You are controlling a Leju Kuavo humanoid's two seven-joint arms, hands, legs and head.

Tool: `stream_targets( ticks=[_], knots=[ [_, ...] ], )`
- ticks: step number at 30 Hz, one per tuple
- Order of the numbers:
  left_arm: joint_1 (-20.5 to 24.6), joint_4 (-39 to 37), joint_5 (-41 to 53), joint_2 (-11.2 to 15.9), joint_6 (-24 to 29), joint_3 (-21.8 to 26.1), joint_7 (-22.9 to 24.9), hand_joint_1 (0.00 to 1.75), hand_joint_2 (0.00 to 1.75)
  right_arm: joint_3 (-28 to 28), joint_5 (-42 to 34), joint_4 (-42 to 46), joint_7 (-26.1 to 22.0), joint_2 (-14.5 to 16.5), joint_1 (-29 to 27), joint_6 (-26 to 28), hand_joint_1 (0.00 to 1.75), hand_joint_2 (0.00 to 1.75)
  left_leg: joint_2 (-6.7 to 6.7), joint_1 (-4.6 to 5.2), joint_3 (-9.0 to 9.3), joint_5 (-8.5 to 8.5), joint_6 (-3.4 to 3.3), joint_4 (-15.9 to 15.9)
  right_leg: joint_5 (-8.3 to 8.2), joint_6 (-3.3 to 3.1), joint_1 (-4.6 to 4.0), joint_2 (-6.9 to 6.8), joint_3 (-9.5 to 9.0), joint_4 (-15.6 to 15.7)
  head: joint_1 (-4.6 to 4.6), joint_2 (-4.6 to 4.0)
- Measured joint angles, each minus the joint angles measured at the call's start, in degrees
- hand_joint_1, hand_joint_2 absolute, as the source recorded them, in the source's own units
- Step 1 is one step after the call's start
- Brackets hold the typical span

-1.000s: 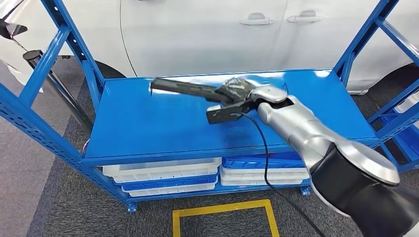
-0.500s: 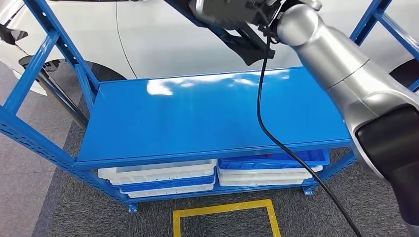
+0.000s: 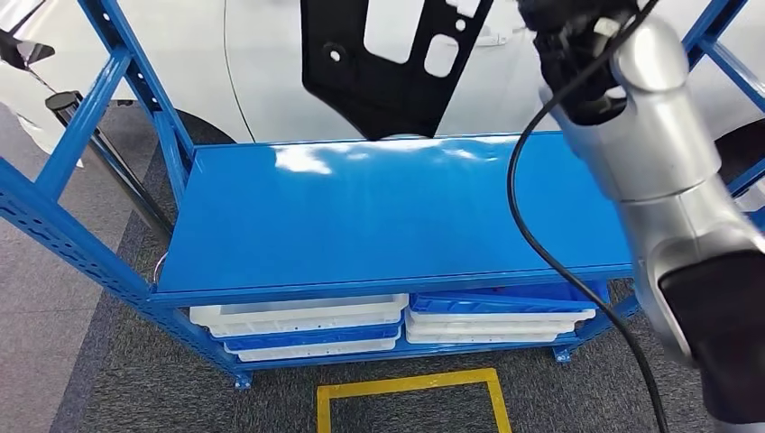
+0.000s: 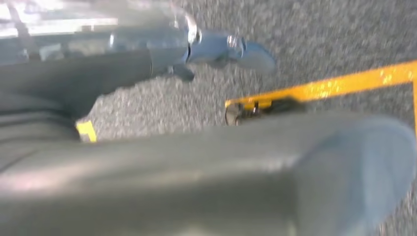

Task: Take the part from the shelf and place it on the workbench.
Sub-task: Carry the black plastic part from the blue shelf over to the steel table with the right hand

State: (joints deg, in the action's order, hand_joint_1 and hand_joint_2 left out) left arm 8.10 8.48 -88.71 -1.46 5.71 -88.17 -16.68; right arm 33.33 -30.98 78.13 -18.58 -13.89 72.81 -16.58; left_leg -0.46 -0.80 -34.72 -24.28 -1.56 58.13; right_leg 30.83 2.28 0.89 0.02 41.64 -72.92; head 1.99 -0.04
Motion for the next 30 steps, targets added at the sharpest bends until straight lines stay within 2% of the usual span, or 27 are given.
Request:
stream_targets(
  ticks=[2,3,4,7,9,10,12,13,14,15,16,17,19,20,23,24,25,26,28,29,30],
  knots=[
    [-0.06,0.00,0.01,-0.05,0.42,0.00,-0.04,0.00,0.00,-1.43,-2.29,3.31,-2.75,-0.08,-5.75,0.03,1.75,1.75,-0.10,0.00,0.17,-0.20,0.22,0.14,-3.89,-0.24,0.06,-0.01,-3.37,7.49,0.00,0.00],
    [-0.06,0.00,0.03,-0.08,0.54,0.00,-0.04,0.00,0.00,-1.96,-2.99,4.94,-4.41,0.01,-8.71,0.04,1.75,1.75,-0.16,0.10,0.16,-0.33,0.43,0.27,-5.26,-0.46,-0.07,-0.01,-5.04,11.10,0.01,0.00],
    [-0.07,0.00,0.08,-0.09,0.61,0.00,-0.04,0.00,0.00,-2.31,-3.33,6.49,-5.96,0.15,-11.57,0.11,1.75,1.75,-0.20,0.18,0.13,-0.43,0.68,0.34,-5.91,-0.73,-0.20,0.00,-6.10,13.37,0.01,0.00],
    [-0.18,0.00,0.21,-0.10,0.90,0.00,-0.06,0.00,0.00,-2.52,-4.39,10.05,-8.33,0.92,-19.00,0.03,1.72,1.75,-0.22,0.31,0.18,-0.63,1.52,0.29,-6.03,-1.65,-0.40,0.10,-6.55,14.47,0.01,-0.01],
    [-0.20,0.00,0.22,-0.10,1.27,0.00,-0.27,0.00,0.00,-2.42,-5.07,11.85,-8.66,2.33,-23.15,-0.24,1.71,1.75,-0.11,0.22,-0.22,-1.75,2.11,1.53,-6.19,-2.40,-0.20,0.08,-6.78,14.86,0.02,0.00],
    [-0.19,0.00,0.22,-0.09,1.39,0.00,-0.44,0.00,0.00,-2.24,-5.06,12.82,-8.88,3.51,-25.24,-0.23,1.71,1.75,-0.06,0.17,-1.17,-3.19,2.37,3.77,-6.24,-2.73,-0.10,0.06,-6.91,15.03,0.02,-0.01],
    [-0.19,0.00,0.21,-0.09,1.50,0.00,-0.70,0.00,0.00,-1.54,-4.61,14.71,-9.21,6.06,-29.23,0.14,1.69,1.75,0.02,0.12,-4.52,-6.89,2.76,11.10,-6.13,-3.16,-0.19,0.02,-6.99,15.03,0.02,0.00],
    [-0.22,0.00,0.21,-0.09,1.50,0.00,-0.76,0.00,0.00,-1.10,-4.30,15.55,-9.24,7.14,-30.95,0.43,1.66,1.75,0.02,0.10,-6.23,-8.14,2.87,14.58,-6.06,-3.25,-0.27,0.00,-7.00,14.99,0.02,0.00],
    [-0.27,0.00,0.21,-0.09,1.49,0.00,-0.80,0.00,0.44,-0.69,-4.09,16.25,-9.16,7.95,-32.27,0.71,1.62,1.75,0.03,0.11,-7.16,-8.30,2.89,16.33,-5.99,-3.33,-0.34,-0.01,-7.01,14.94,0.02,0.00],
    [-0.32,0.00,0.21,-0.09,1.49,0.00,-0.85,0.00,0.87,-0.40,-3.98,16.88,-9.01,8.58,-33.27,0.94,1.57,1.75,0.03,0.11,-7.03,-7.34,2.81,15.83,-5.91,-3.35,-0.40,-0.01,-7.05,14.88,0.02,0.00],
    [-0.35,0.00,0.30,-0.09,1.48,0.00,-0.94,0.00,1.31,-0.21,-3.84,17.54,-8.83,9.19,-34.13,1.20,1.53,1.75,0.04,0.11,-5.82,-5.49,2.62,13.18,-5.81,-3.33,-0.46,0.00,-7.14,14.83,0.02,0.00],
    [-0.34,0.00,0.49,-0.09,1.53,0.00,-1.04,0.00,1.75,-0.12,-3.53,18.21,-8.62,9.79,-34.94,1.44,1.51,1.75,0.05,0.14,-3.84,-3.32,2.34,9.07,-5.69,-3.28,-0.51,0.02,-7.26,14.79,0.02,-0.01],
    [-0.13,0.00,1.20,-0.08,2.01,-0.04,-1.21,0.00,1.75,-0.11,-1.82,19.70,-8.30,11.15,-37.04,1.98,1.50,1.75,0.04,0.39,-0.37,-0.92,1.77,2.18,-5.48,-2.95,-0.74,0.05,-7.38,14.69,0.02,-0.01],
    [0.00,0.00,1.52,-0.07,2.29,-0.07,-1.27,0.00,1.75,-0.08,-0.64,20.40,-8.17,11.78,-38.36,2.19,1.49,1.75,0.01,0.54,0.41,-0.68,1.58,0.61,-5.44,-2.72,-0.78,0.04,-7.38,14.68,0.02,-0.01],
    [0.20,0.00,1.85,-0.09,2.50,-0.11,-1.52,0.00,1.75,0.10,1.59,22.03,-8.00,13.11,-41.71,2.41,1.47,1.75,-0.07,0.51,0.68,-0.61,0.95,-0.22,-5.29,-1.85,-0.76,0.00,-7.43,14.66,0.02,-0.01],
    [0.24,-0.01,1.88,-0.11,2.49,-0.11,-1.56,0.00,1.75,0.14,1.84,22.48,-8.01,13.35,-42.28,2.37,1.48,1.75,-0.03,0.37,0.79,-0.45,0.64,-0.47,-4.65,-1.56,-0.73,0.01,-7.16,13.93,0.02,-0.01],
    [0.32,-0.01,1.94,-0.13,2.47,-0.11,-1.55,0.00,1.75,0.14,2.10,22.90,-8.00,13.55,-42.70,2.24,1.48,1.75,0.05,0.23,0.89,-0.30,0.35,-0.72,-3.38,-1.30,-0.68,0.03,-6.38,12.08,0.01,-0.01],
    [0.40,-0.01,2.03,-0.14,2.36,-0.12,-1.50,0.00,1.75,0.10,2.47,23.24,-7.94,13.72,-43.19,2.04,1.48,1.75,0.12,0.20,0.95,-0.24,0.16,-0.81,-1.54,-1.08,-0.56,0.04,-4.98,8.88,0.01,-0.02],
    [0.48,0.00,2.17,-0.14,1.83,-0.13,-1.33,0.00,1.75,-0.04,3.30,23.62,-7.61,14.11,-44.59,1.48,1.48,1.75,0.17,0.22,0.94,-0.25,-0.02,-0.81,1.95,-0.75,-0.42,0.02,-1.36,1.04,0.01,-0.02],
    [0.48,0.00,2.17,-0.15,1.47,-0.13,-1.26,0.00,1.75,-0.11,3.70,23.67,-7.43,14.33,-45.48,1.23,1.48,1.75,0.15,0.21,0.94,-0.27,-0.03,-0.79,2.54,-0.62,-0.34,0.02,-0.19,-1.43,0.01,-0.02],
    [0.47,0.00,2.13,-0.16,1.16,-0.13,-1.21,0.00,1.75,-0.15,4.03,23.68,-7.28,14.56,-46.29,1.03,1.48,1.75,0.12,0.20,0.95,-0.29,-0.01,-0.73,1.97,-0.55,-0.23,0.01,-0.11,-1.61,0.01,-0.01]
  ],
)
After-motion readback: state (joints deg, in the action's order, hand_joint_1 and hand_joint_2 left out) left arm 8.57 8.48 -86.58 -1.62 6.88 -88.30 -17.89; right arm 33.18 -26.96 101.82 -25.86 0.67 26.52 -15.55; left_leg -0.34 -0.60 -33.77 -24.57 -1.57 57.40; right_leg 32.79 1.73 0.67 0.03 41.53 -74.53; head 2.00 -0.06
